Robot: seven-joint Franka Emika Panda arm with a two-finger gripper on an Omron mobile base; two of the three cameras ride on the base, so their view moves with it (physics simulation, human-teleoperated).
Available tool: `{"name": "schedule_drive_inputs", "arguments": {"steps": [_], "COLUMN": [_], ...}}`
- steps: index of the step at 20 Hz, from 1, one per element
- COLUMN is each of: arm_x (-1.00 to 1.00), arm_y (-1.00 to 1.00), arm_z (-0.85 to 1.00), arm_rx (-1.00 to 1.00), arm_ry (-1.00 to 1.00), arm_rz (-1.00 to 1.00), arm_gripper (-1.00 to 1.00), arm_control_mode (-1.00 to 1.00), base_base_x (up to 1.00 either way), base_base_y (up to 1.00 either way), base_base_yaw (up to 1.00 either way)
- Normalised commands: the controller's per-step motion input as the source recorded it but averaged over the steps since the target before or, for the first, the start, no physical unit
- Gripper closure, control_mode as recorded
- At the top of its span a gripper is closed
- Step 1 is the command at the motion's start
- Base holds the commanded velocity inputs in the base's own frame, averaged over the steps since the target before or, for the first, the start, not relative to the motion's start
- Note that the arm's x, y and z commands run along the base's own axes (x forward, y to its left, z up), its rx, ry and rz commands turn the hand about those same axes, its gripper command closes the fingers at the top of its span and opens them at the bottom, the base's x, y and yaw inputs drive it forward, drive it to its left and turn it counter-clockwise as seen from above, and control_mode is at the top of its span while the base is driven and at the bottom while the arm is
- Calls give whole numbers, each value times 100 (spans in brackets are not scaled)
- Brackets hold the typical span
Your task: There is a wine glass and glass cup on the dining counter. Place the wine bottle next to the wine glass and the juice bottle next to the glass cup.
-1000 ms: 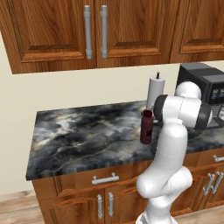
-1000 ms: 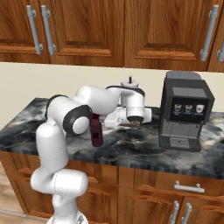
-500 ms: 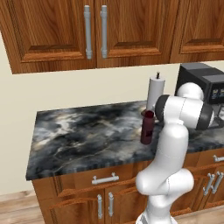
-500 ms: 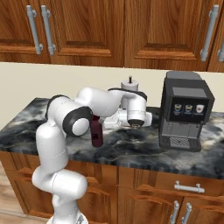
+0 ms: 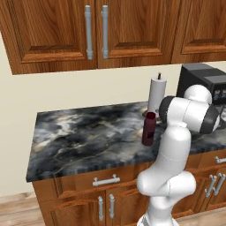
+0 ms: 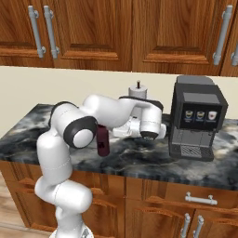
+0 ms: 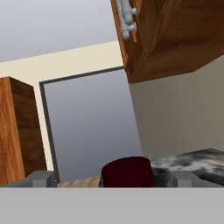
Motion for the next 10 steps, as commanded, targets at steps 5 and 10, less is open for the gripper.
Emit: {"name": "schedule_drive_inputs", "arguments": {"steps": [5, 10], "arm_x": [0, 16], "arm_y": [12, 1], "arm_z": [-3, -12], "arm_rx": [-2, -7], "arm_ry": [3, 0], "arm_rz": [-5, -11], "arm_gripper": [-100, -100], "arm_control_mode": [-100, -100], "base_base_x": [0, 0], "base_base_y": [0, 0], "base_base_yaw": [0, 0]}}
